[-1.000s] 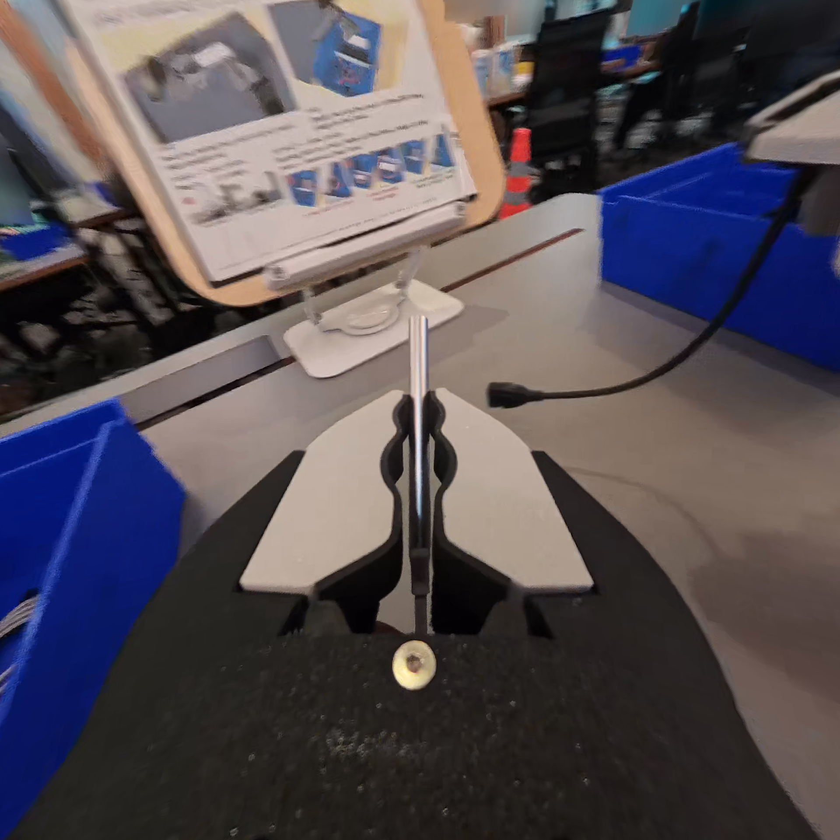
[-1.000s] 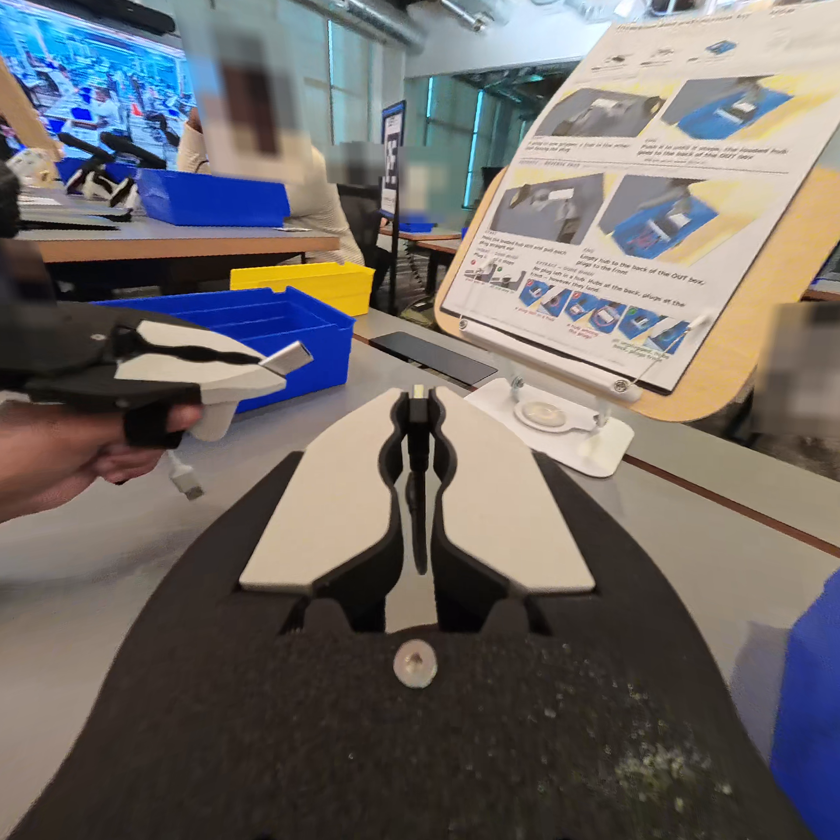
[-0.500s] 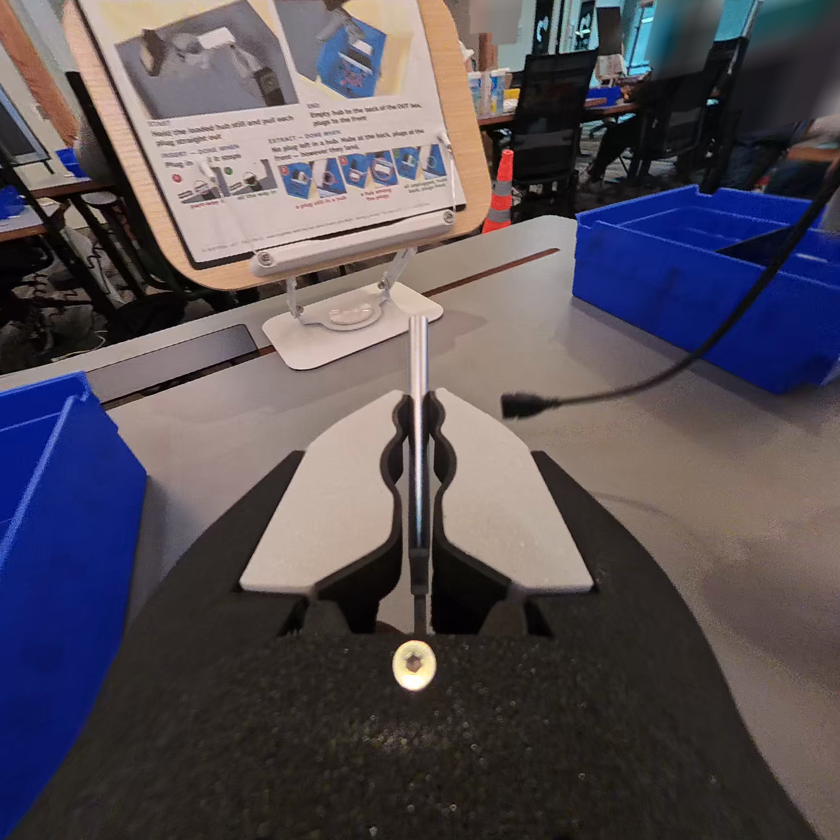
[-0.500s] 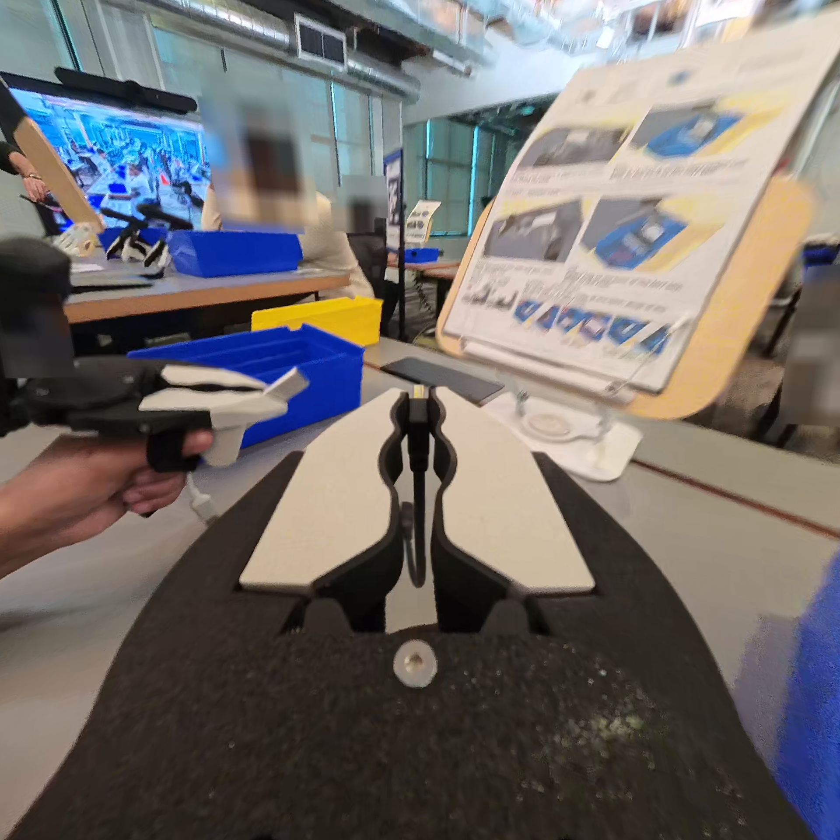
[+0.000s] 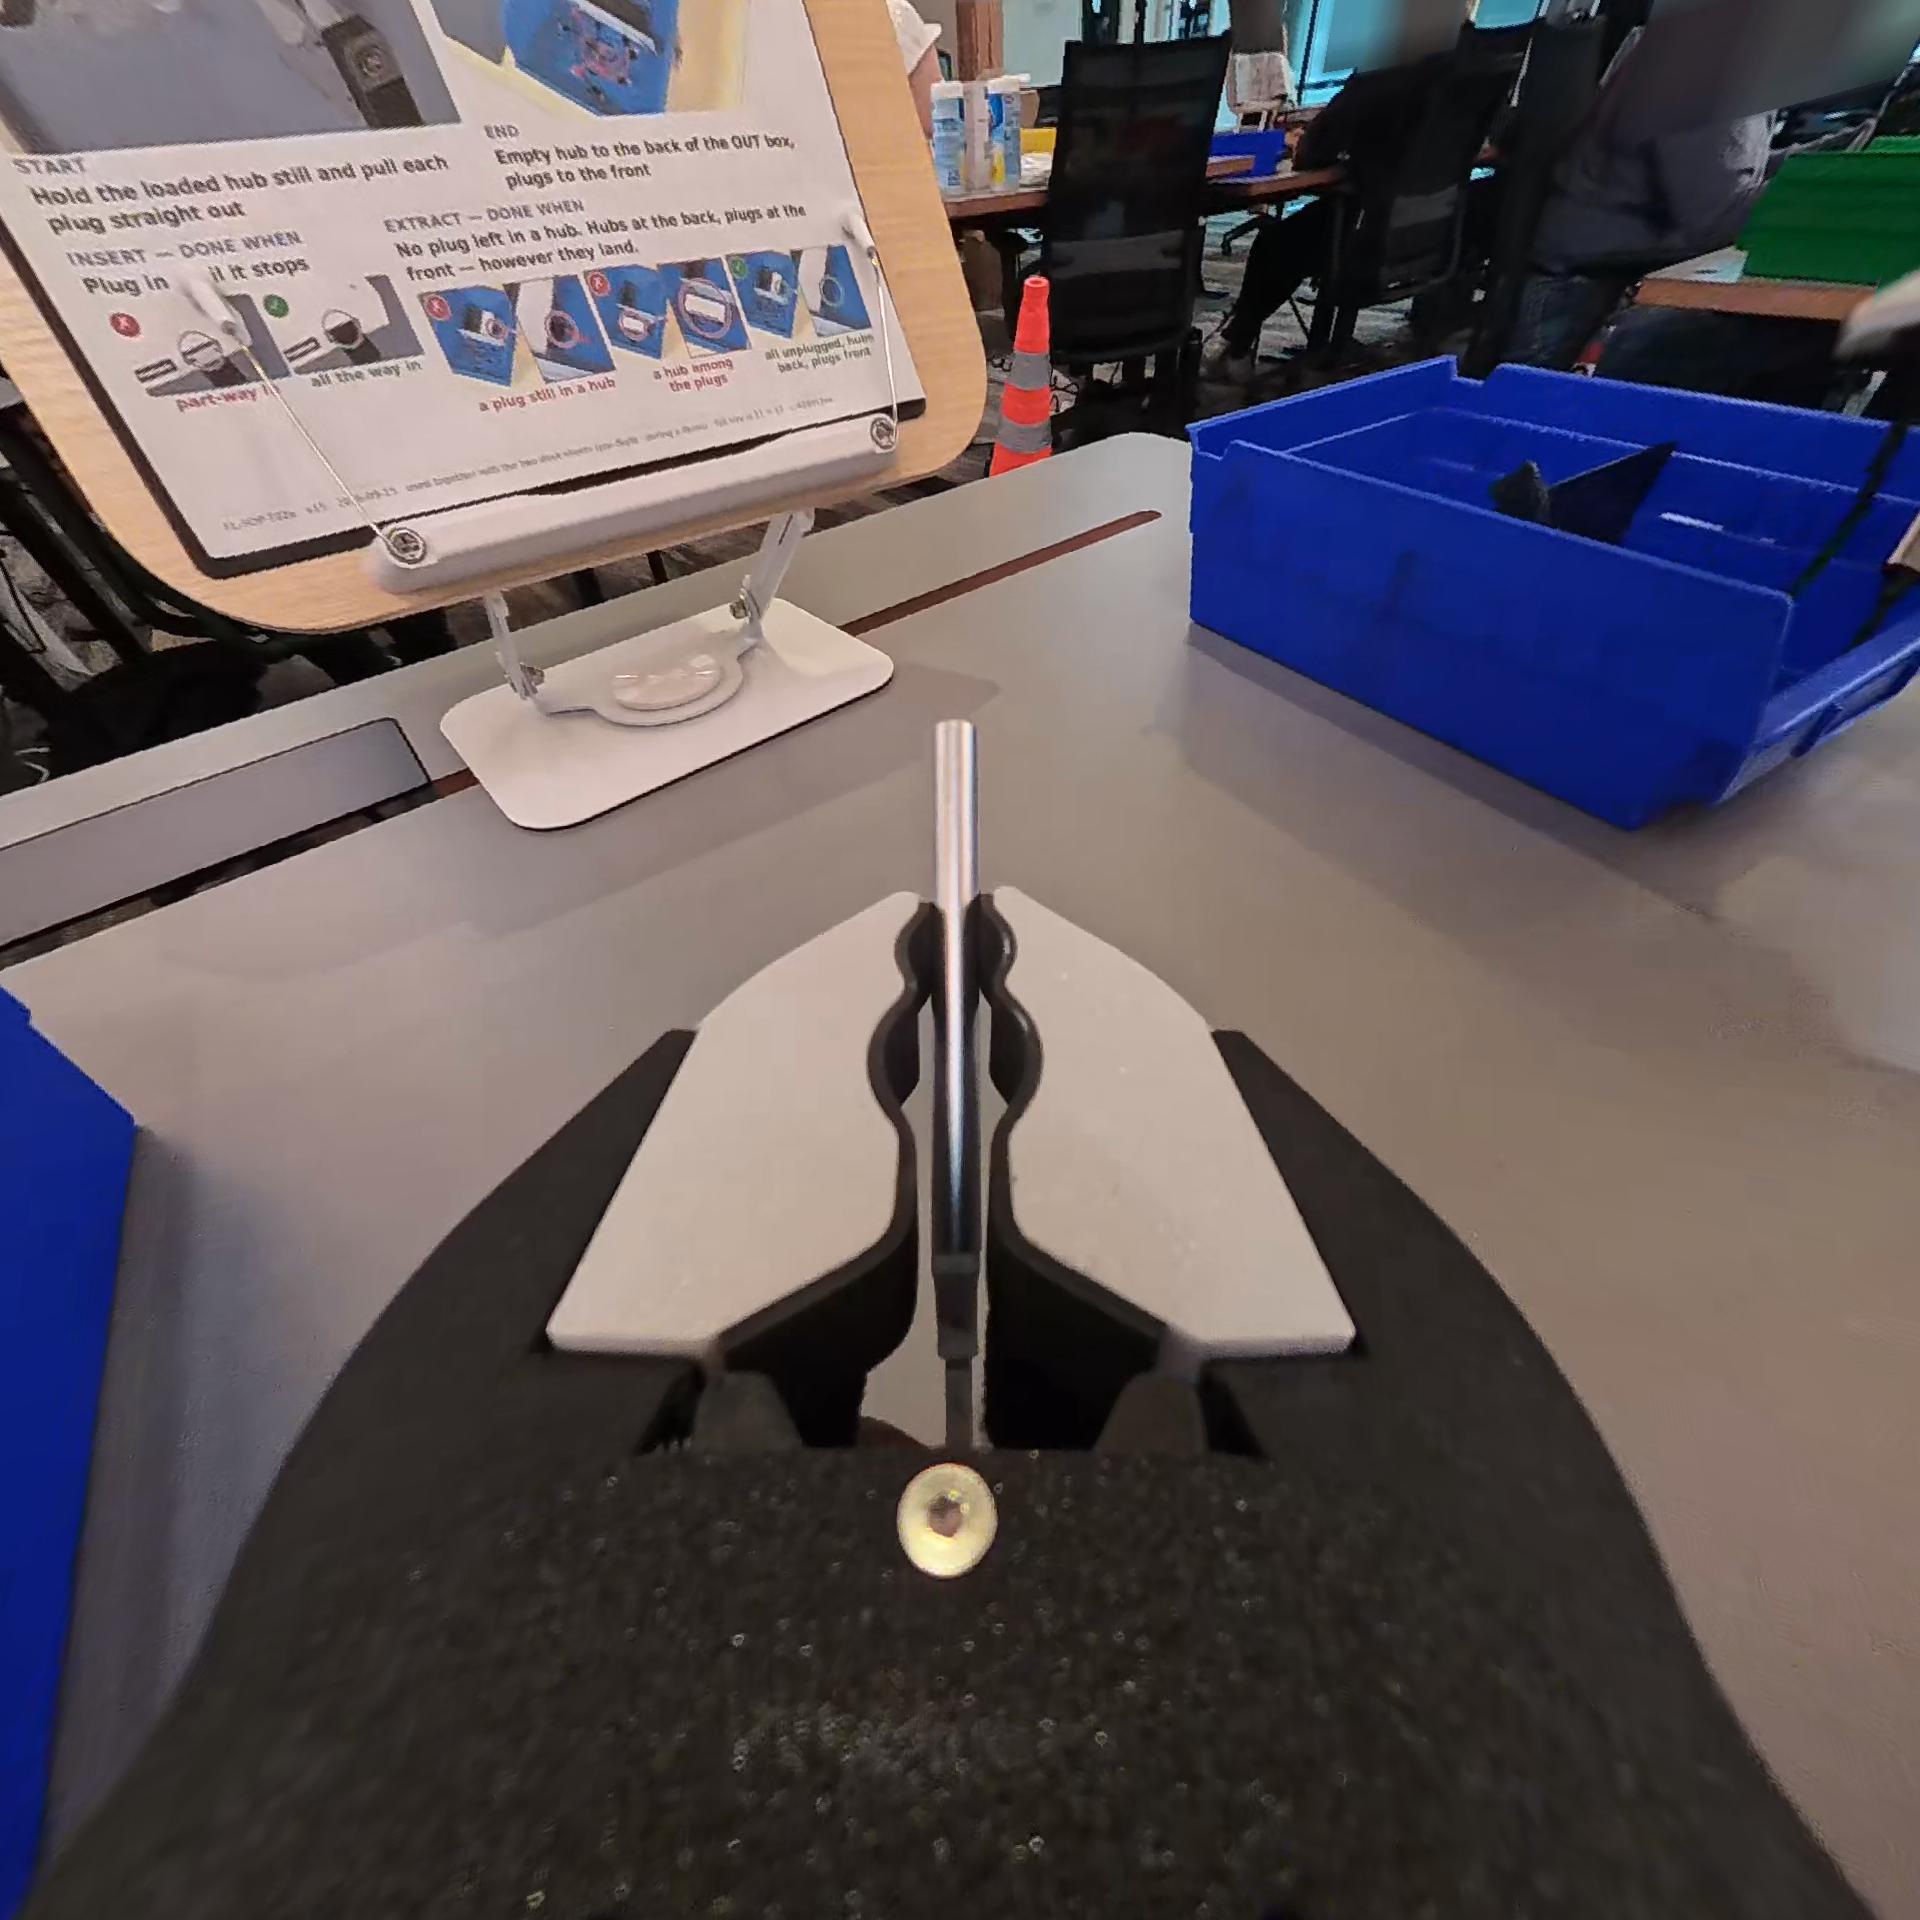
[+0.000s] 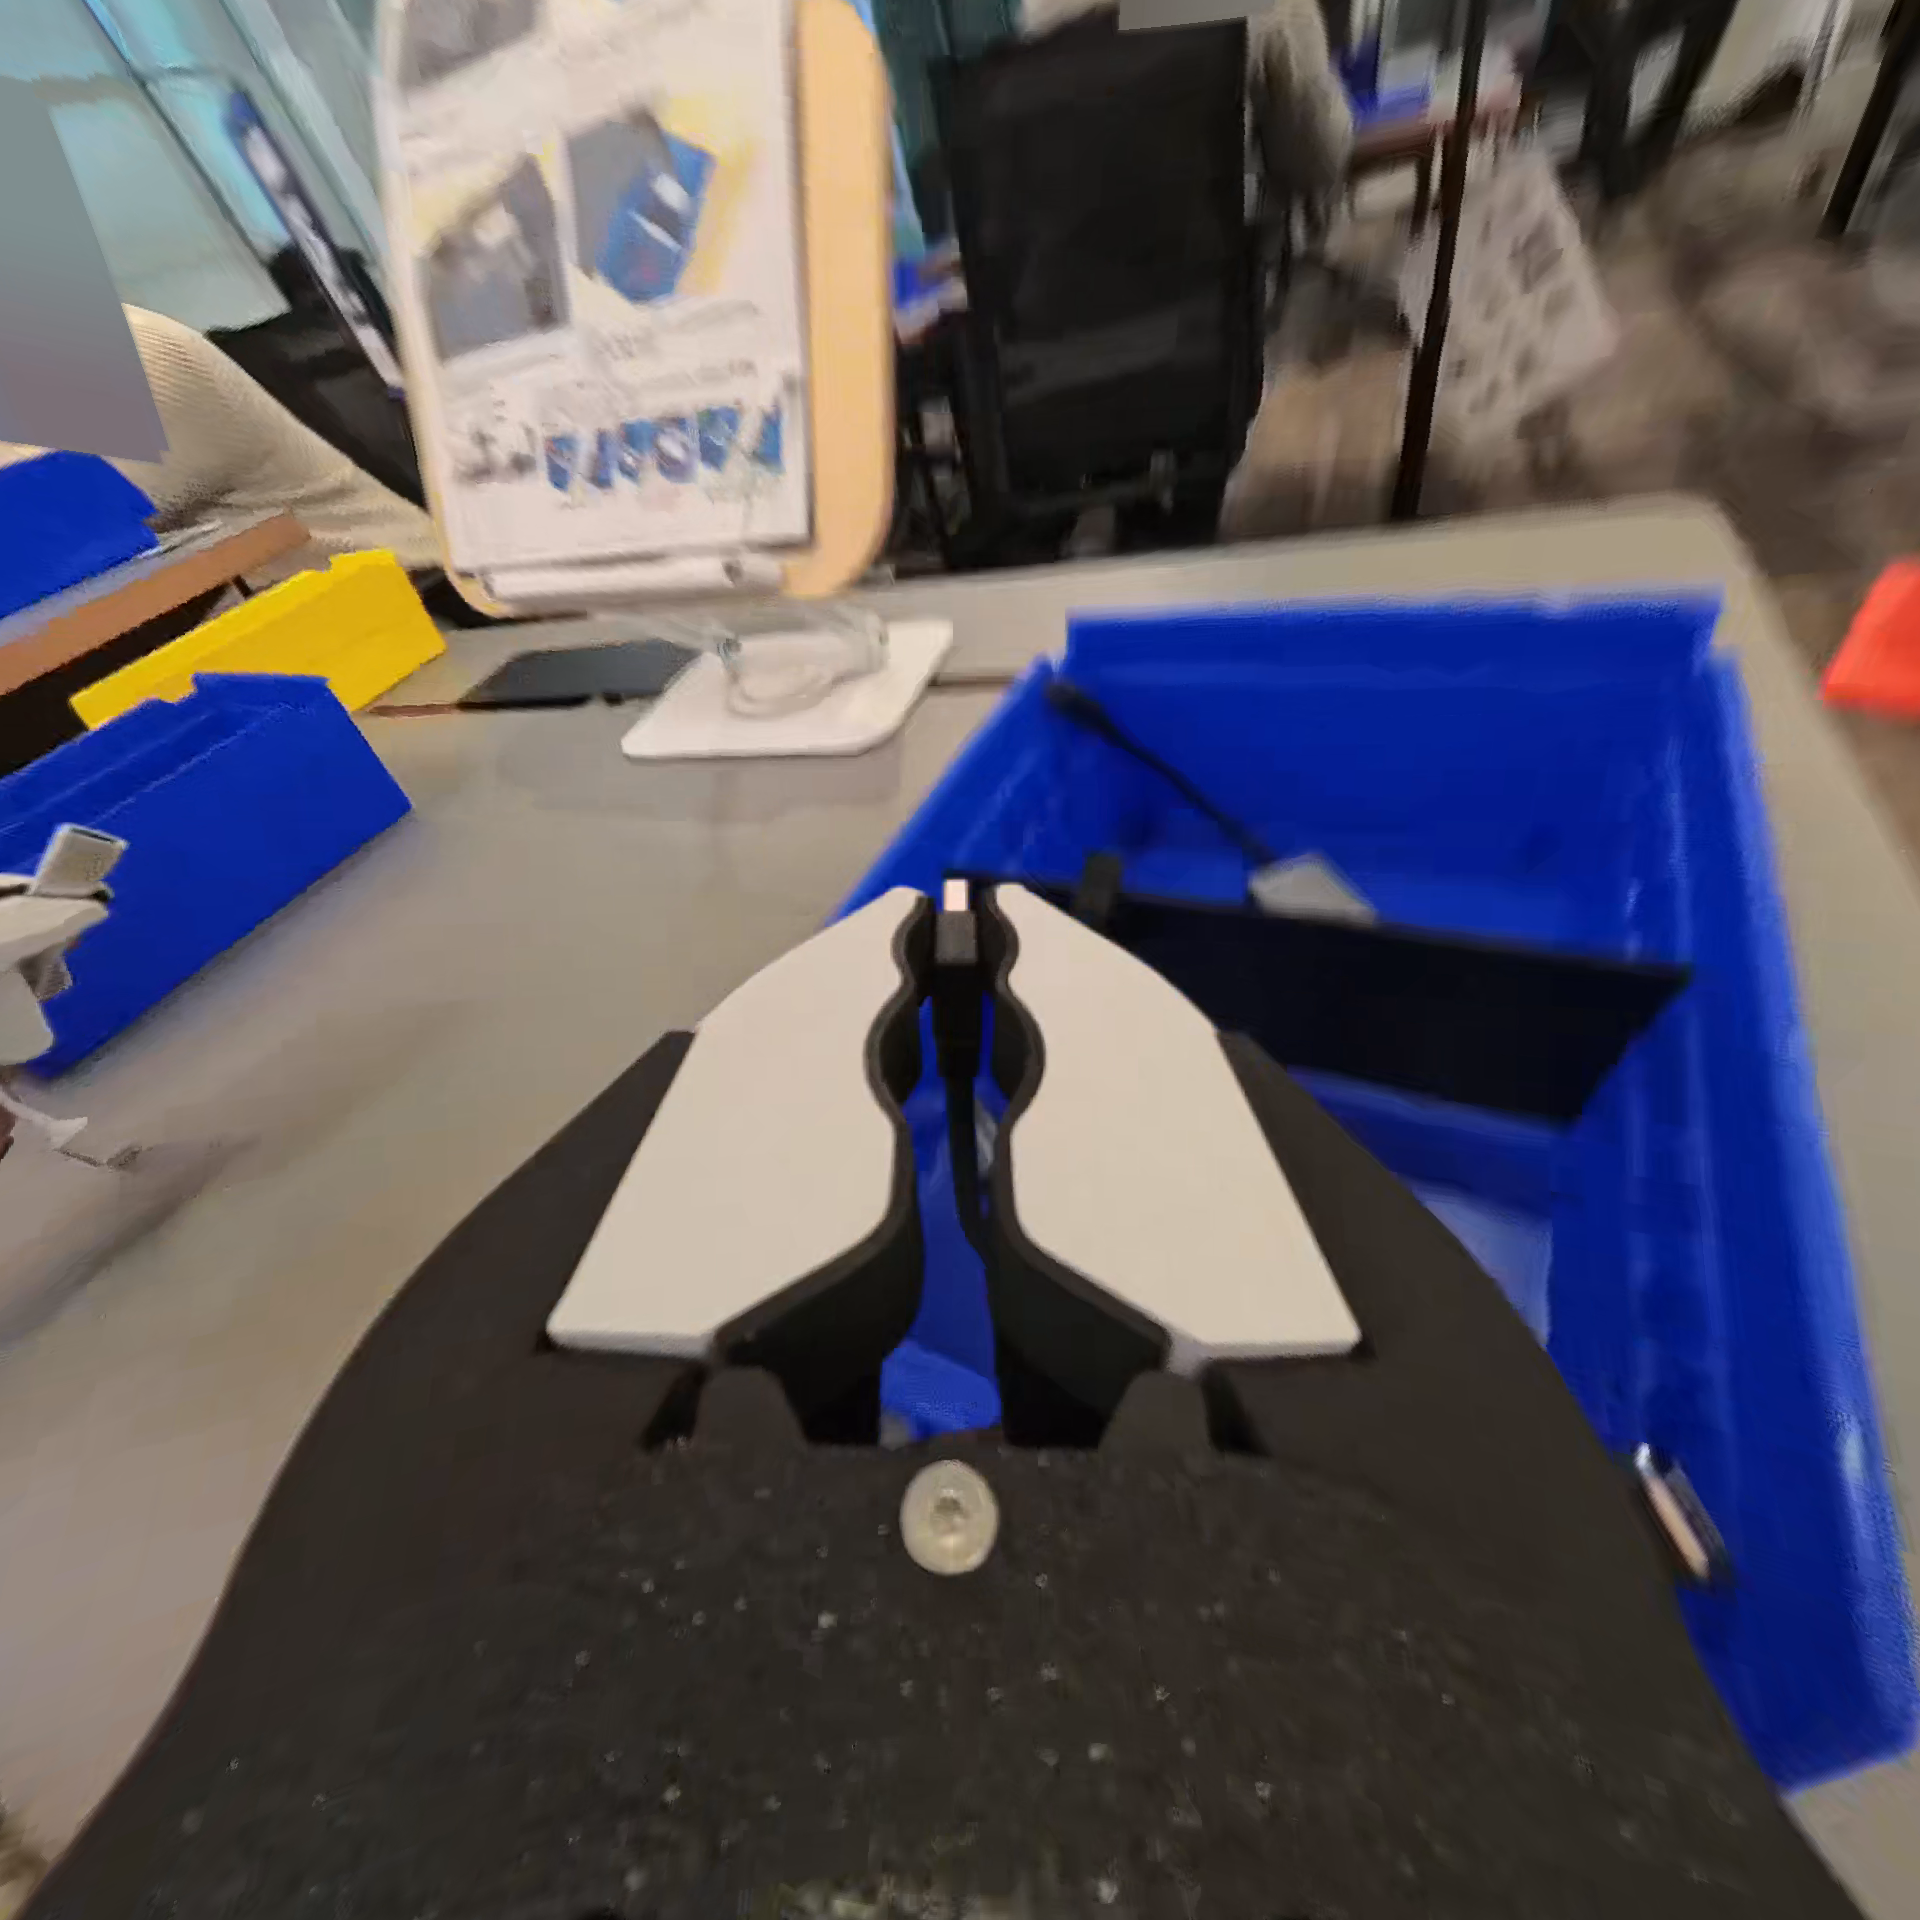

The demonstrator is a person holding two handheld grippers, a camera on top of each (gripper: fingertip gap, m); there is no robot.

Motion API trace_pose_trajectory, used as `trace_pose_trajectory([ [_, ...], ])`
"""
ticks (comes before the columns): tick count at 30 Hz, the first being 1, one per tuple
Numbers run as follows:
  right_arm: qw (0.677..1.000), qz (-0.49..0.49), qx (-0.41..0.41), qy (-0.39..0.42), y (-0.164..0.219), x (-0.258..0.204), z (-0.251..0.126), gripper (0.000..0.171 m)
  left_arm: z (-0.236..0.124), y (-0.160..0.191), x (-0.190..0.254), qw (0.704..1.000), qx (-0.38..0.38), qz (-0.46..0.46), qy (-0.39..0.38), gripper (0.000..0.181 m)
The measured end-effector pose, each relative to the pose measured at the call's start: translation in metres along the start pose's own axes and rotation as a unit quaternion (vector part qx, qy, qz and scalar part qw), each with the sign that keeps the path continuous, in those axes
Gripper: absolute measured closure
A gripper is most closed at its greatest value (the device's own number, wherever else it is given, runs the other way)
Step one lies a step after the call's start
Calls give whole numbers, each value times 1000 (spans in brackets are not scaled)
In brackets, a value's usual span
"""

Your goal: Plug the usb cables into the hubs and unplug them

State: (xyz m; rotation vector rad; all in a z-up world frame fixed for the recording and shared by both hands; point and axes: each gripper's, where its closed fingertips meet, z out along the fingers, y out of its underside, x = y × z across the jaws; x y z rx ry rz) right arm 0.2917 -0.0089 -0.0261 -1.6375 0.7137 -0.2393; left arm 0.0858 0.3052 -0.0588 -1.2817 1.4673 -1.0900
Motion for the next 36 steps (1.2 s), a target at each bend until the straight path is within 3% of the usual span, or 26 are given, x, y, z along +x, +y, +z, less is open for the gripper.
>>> trace_pose_trajectory([
  [6,987,74,-133,47,65,38,10,163,0,1,2,1000,-8,9,10,174],
  [14,940,10,-308,145,95,75,-14,151,3,11,6,999,-36,12,23,174],
  [16,938,-23,-307,158,85,74,-18,126,4,13,8,999,-40,14,26,174],
  [22,960,-132,-158,192,11,28,-18,126,3,12,9,999,-37,8,32,174],
  [26,980,-189,-39,42,-7,-81,15,127,2,11,6,999,-35,9,27,174],
  [29,976,-143,-3,-163,29,-186,44,131,0,10,4,999,-34,7,28,174],
  [31,960,-118,-5,-255,60,-239,56,132,-1,9,4,999,-33,4,29,174],
  [36,945,-108,-7,-307,95,-284,81,132,-3,6,4,999,-29,1,31,174],
])
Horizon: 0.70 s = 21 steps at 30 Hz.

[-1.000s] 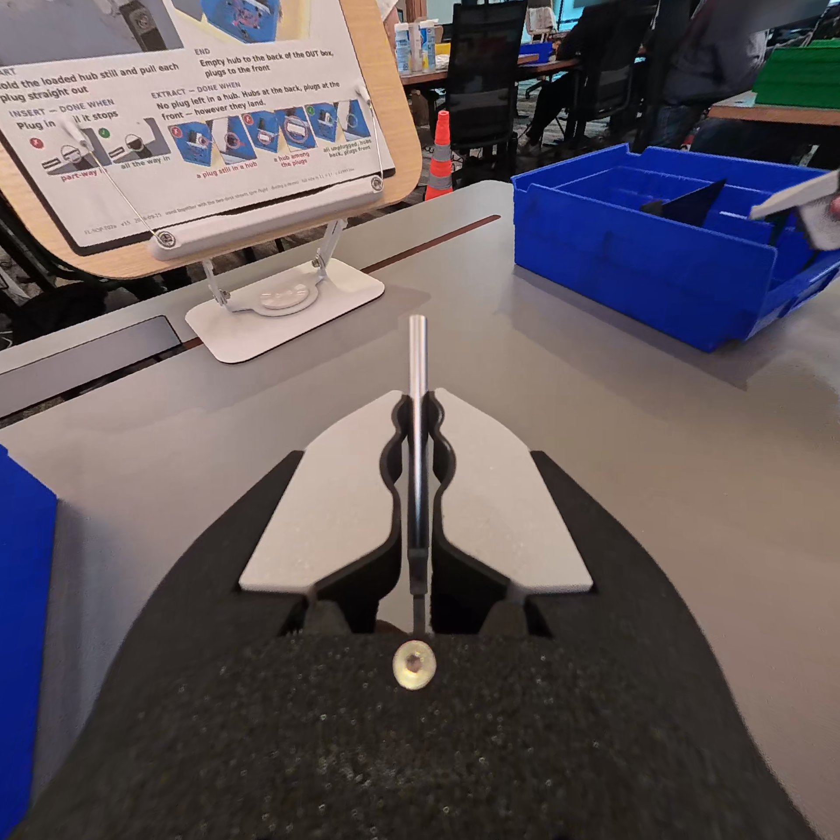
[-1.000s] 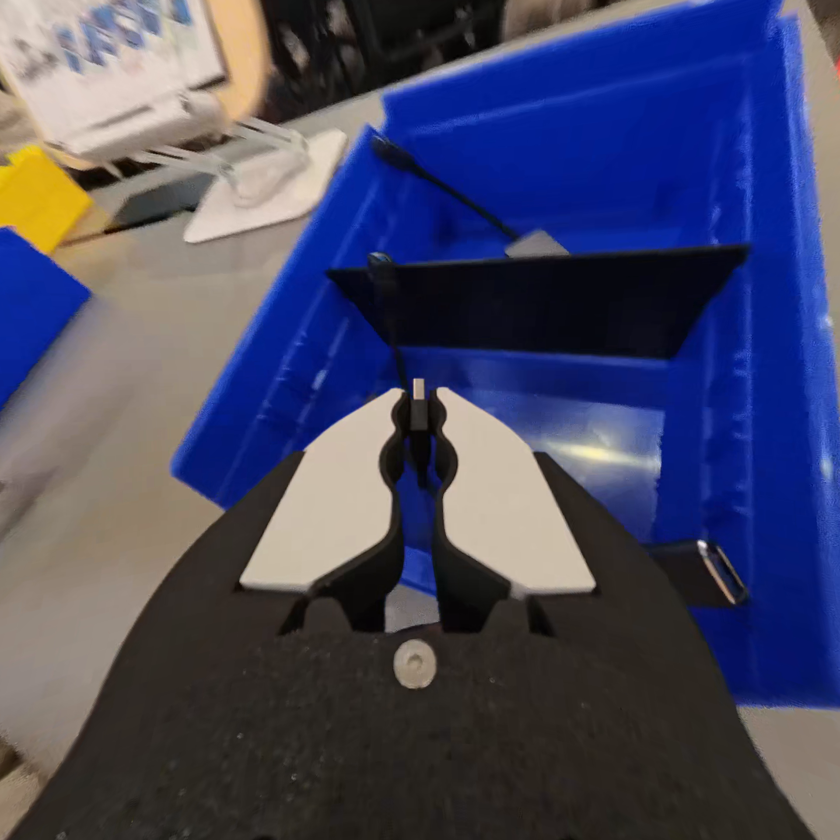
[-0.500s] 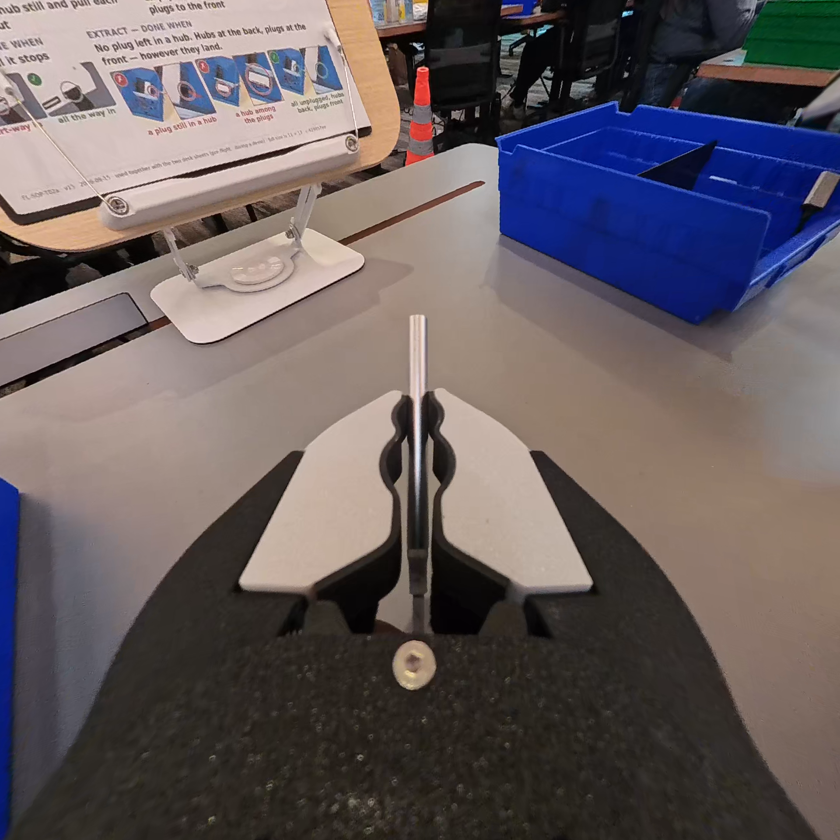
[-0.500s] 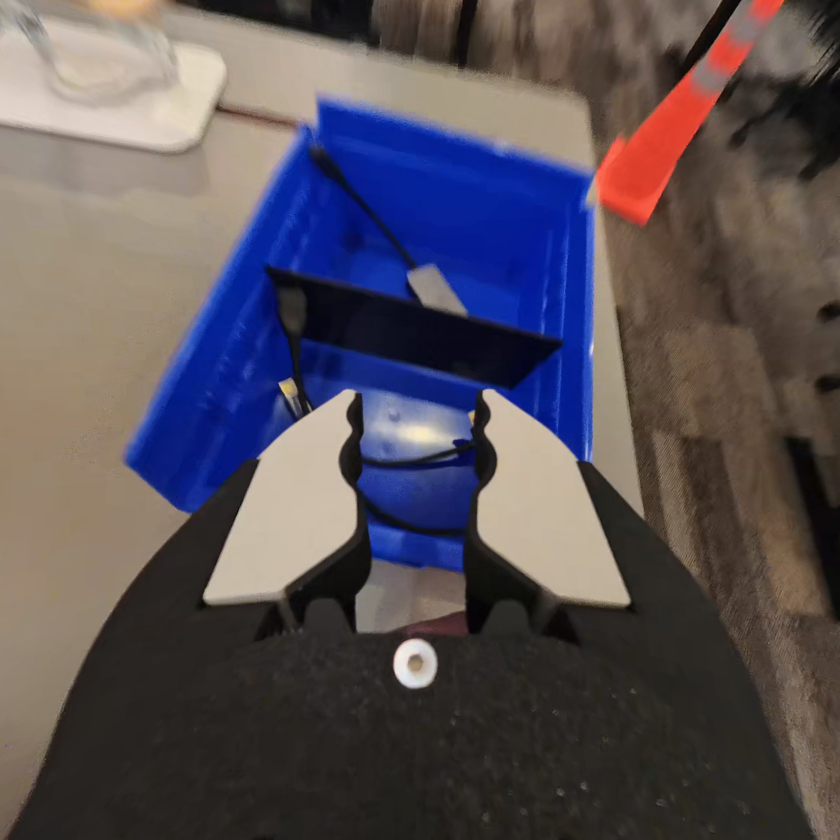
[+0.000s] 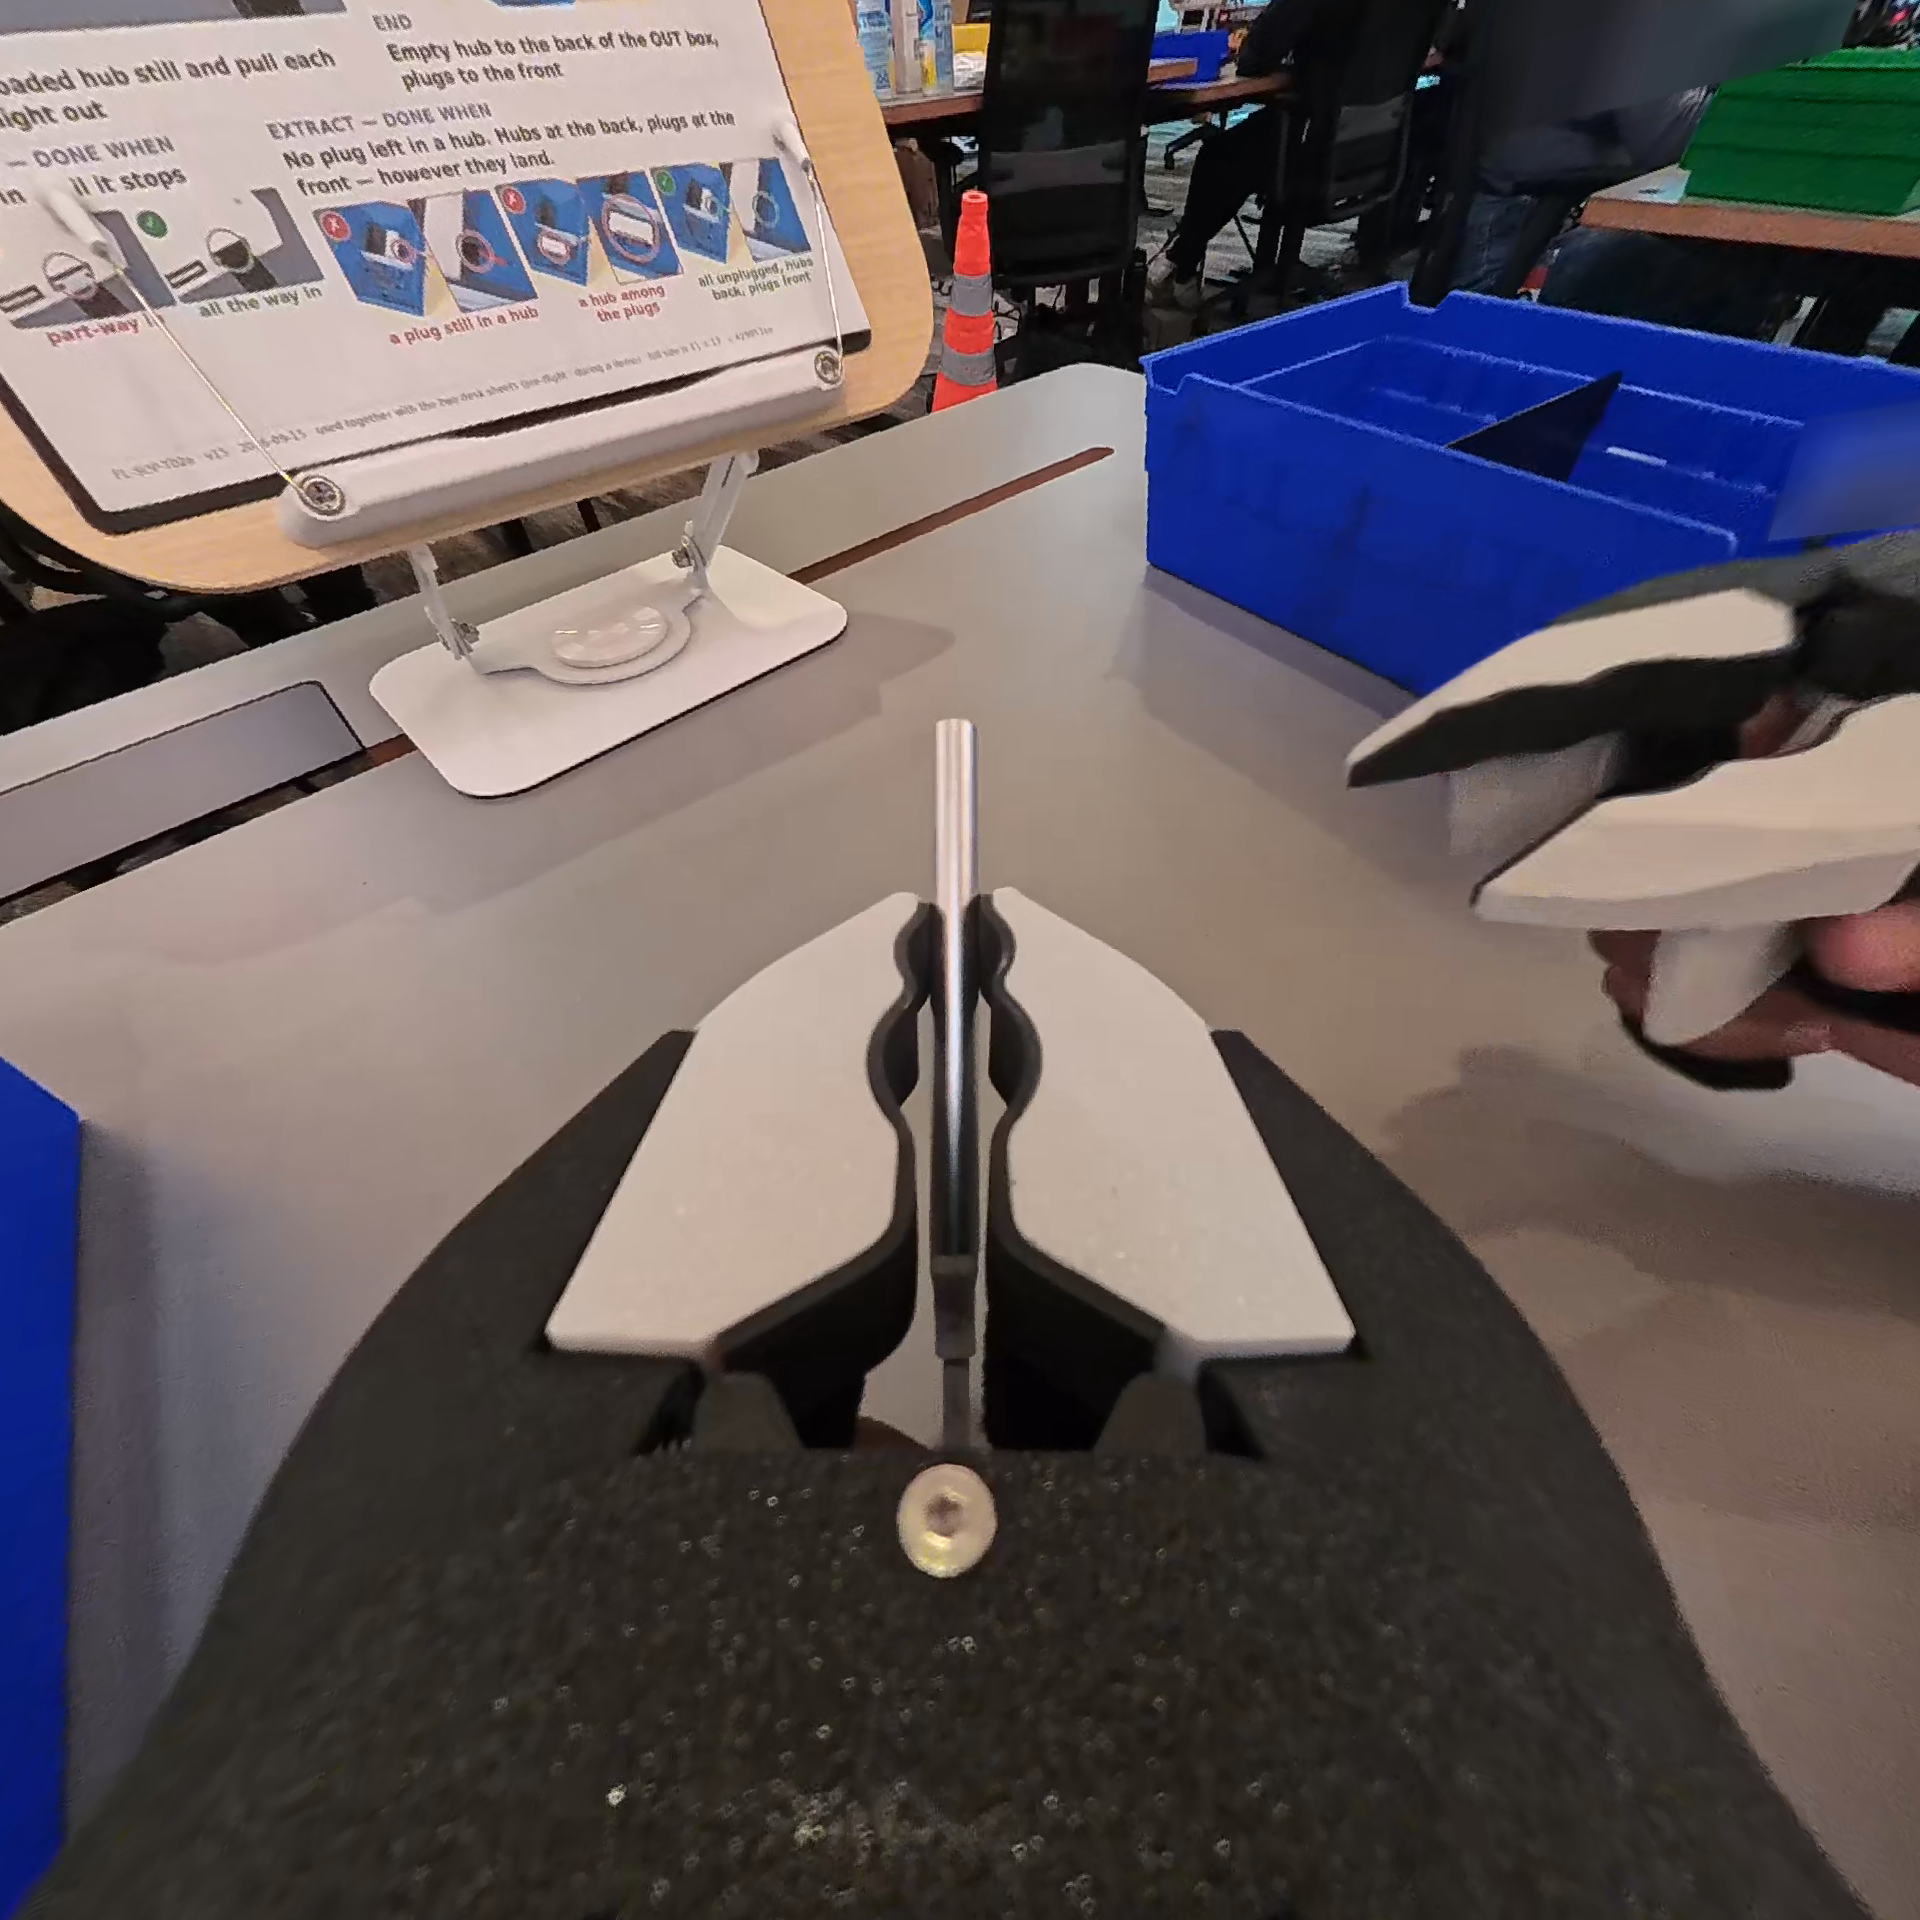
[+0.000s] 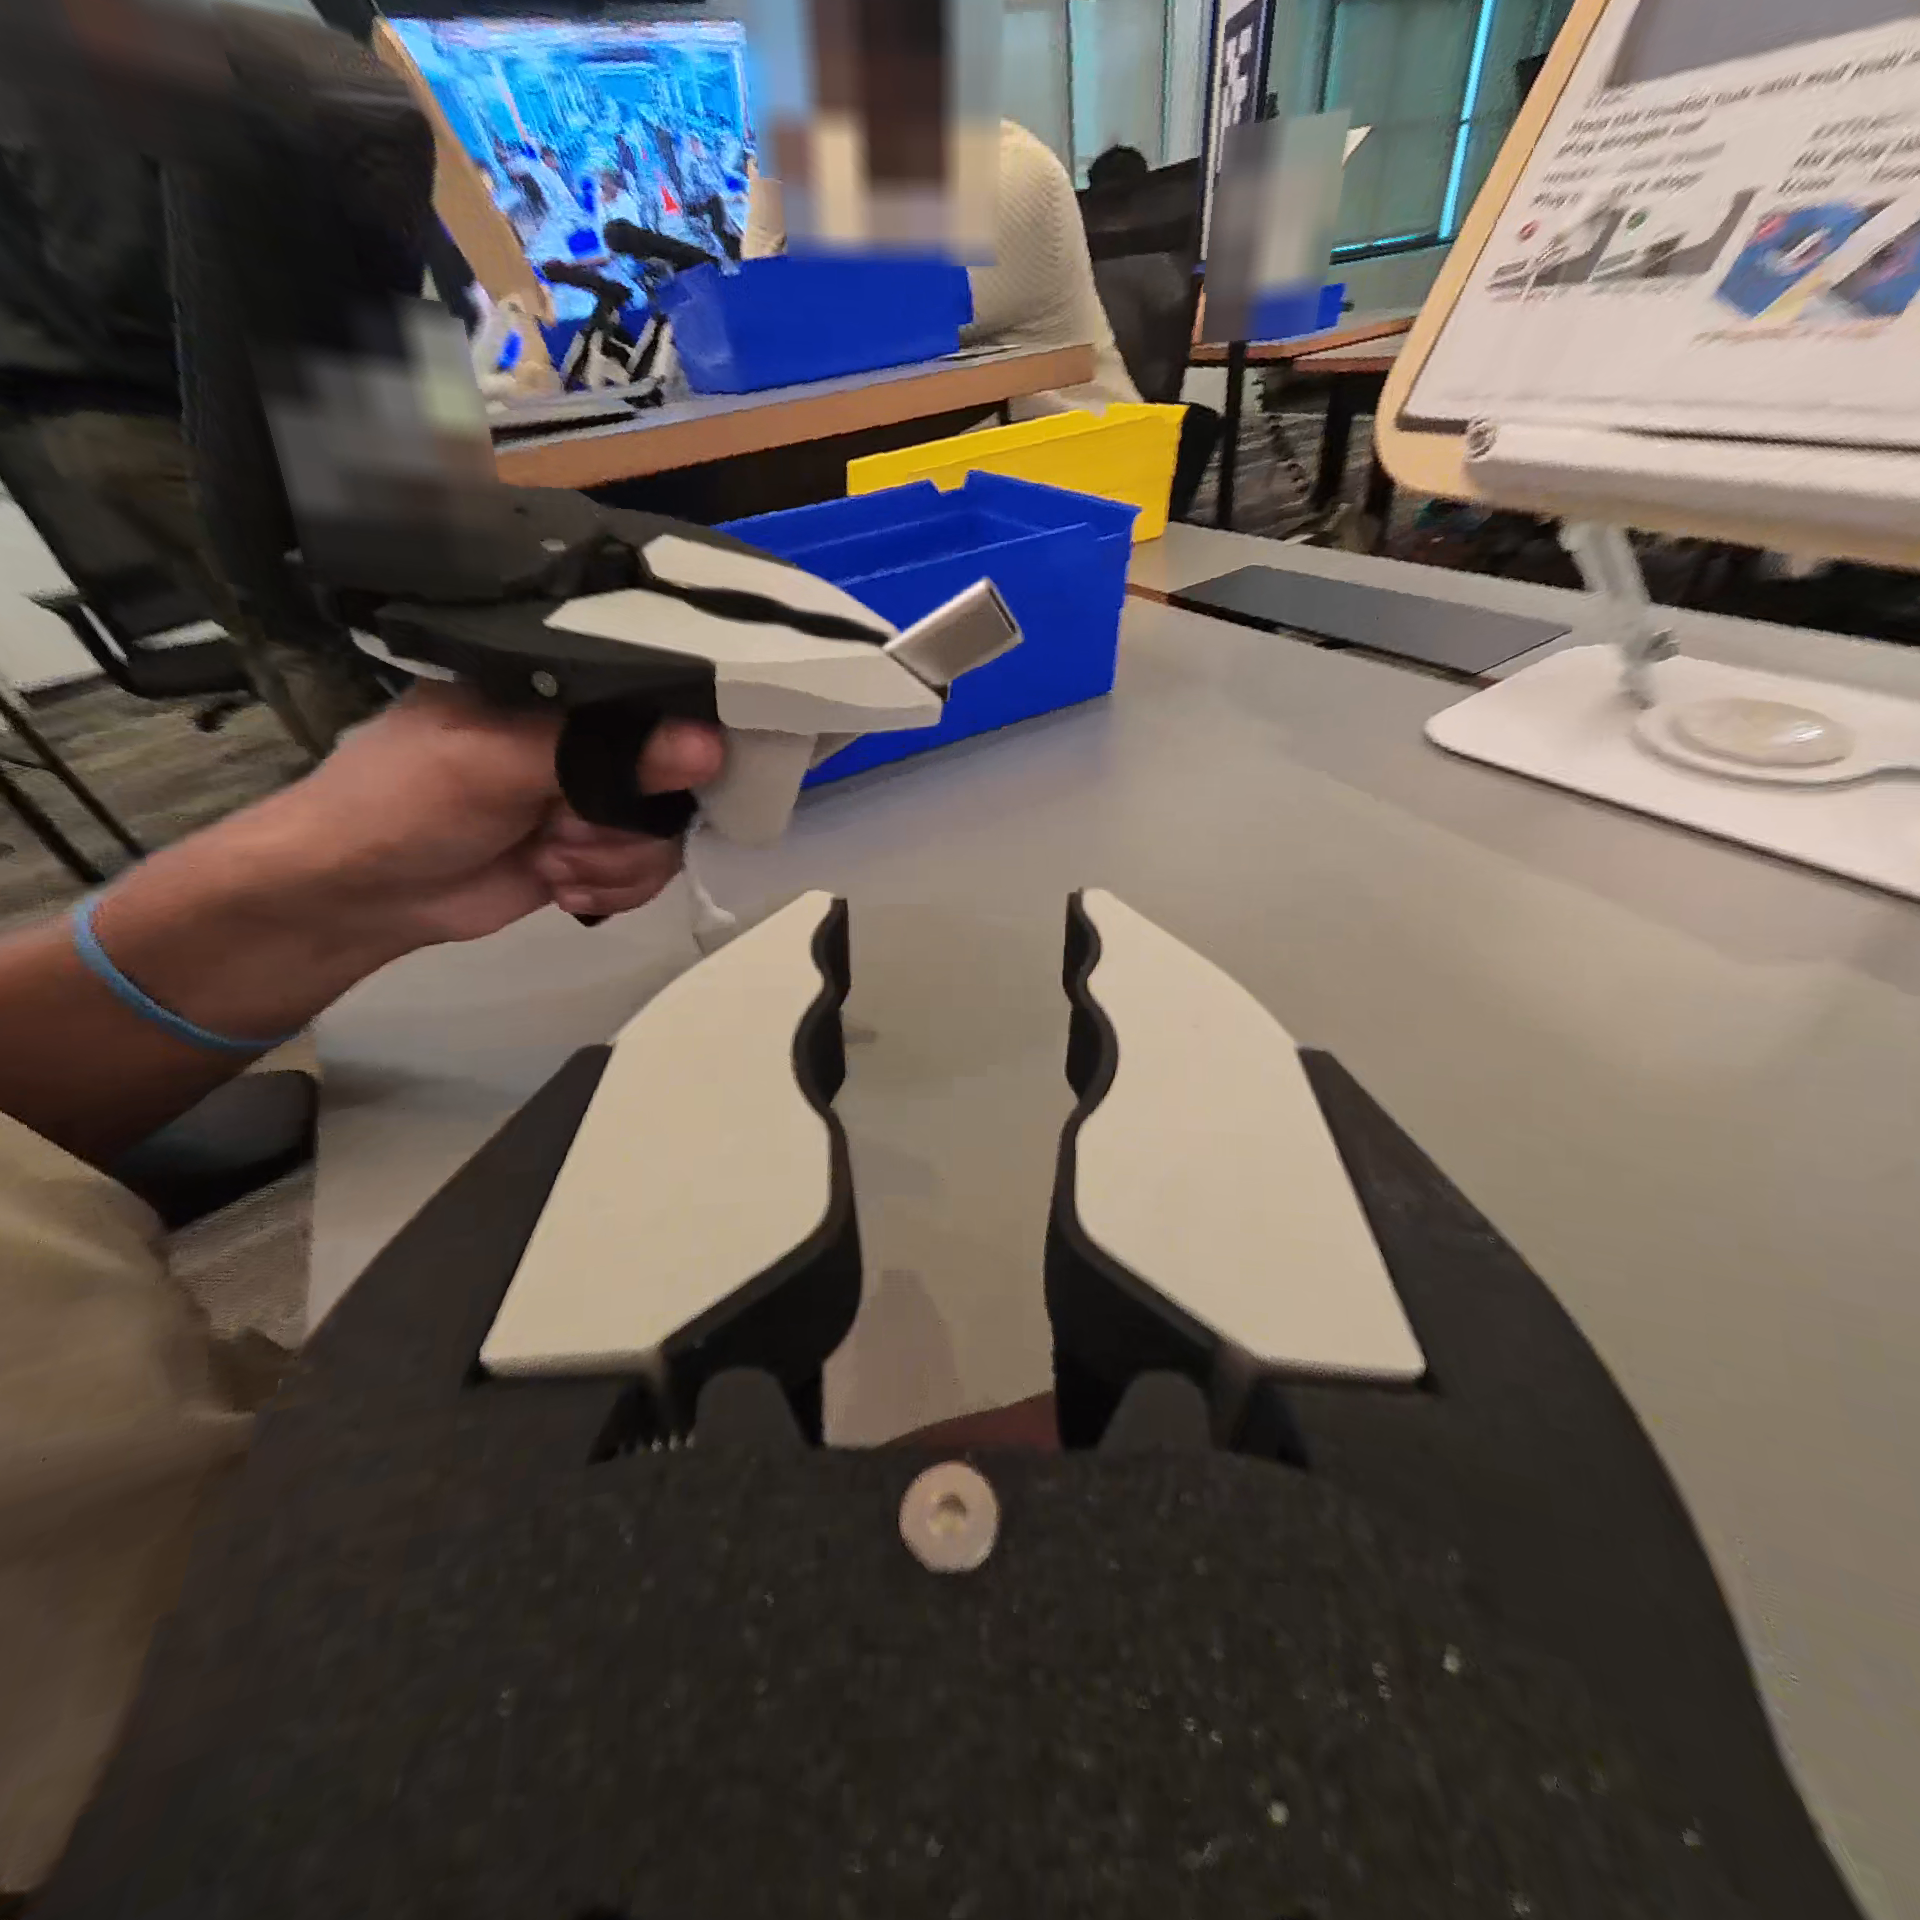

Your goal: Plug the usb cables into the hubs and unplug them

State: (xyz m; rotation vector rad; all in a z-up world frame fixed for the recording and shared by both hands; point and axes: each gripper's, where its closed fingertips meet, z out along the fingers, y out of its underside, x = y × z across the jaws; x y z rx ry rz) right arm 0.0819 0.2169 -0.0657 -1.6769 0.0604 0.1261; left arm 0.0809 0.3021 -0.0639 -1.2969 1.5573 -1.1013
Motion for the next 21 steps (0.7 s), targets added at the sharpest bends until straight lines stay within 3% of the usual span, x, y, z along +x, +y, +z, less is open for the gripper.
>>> trace_pose_trajectory([
  [6,999,30,14,-39,-8,-1,10,132,-1,0,13,999,0,32,42,174],
  [10,988,-61,-23,-138,-15,-17,14,137,-7,9,40,981,-39,107,158,174],
  [15,962,-160,-108,-193,0,-24,21,136,-20,17,68,941,-82,187,269,174],
  [18,946,-202,-132,-215,10,-31,21,149,-21,20,75,928,-105,202,294,174],
  [19,942,-217,-125,-222,11,-36,20,160,-19,22,74,926,-113,210,293,174],
  [21,937,-232,-128,-226,15,-39,18,163,-20,27,76,918,-124,221,306,174],
])
